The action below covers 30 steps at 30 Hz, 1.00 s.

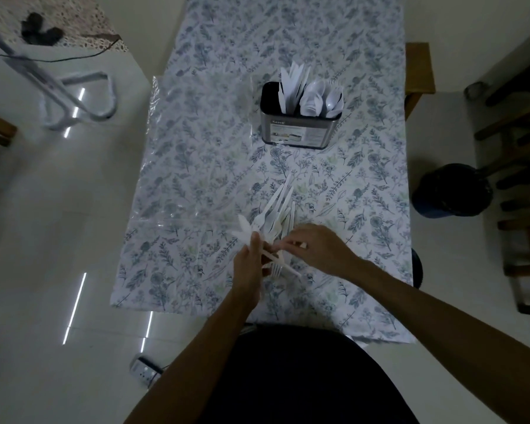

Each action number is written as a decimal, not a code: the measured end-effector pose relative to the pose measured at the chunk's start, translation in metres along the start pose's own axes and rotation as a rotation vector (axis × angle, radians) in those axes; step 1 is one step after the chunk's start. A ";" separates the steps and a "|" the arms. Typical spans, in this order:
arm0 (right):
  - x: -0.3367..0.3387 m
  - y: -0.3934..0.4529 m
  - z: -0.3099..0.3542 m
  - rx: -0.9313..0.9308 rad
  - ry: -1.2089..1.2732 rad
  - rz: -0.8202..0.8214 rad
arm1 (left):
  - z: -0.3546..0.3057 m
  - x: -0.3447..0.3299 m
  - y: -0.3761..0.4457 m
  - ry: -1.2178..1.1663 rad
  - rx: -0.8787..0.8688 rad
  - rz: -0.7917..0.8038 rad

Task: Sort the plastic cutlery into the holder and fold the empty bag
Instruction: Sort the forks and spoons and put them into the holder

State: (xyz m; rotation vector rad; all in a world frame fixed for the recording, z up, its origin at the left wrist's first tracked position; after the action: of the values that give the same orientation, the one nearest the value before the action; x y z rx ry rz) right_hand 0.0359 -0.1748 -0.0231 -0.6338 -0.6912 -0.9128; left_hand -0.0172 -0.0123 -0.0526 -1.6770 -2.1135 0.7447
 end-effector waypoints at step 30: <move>0.015 -0.012 0.007 0.025 -0.091 0.131 | -0.004 -0.005 0.003 -0.174 0.085 0.112</move>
State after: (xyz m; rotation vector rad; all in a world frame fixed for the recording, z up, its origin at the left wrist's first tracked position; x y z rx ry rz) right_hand 0.0302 -0.1821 -0.0054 -0.6937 -0.7328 -0.7573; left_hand -0.0110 -0.0155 -0.0507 -1.7534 -2.0810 1.0341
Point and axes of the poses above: each hand's wrist, its own y-axis towards the middle knuckle, its own x-axis out of the back of the hand, z = x × y, the point moved 5 cm from there along y, towards the middle knuckle, and after that the axes turned 9 degrees about -x, right-handed, at the moved point
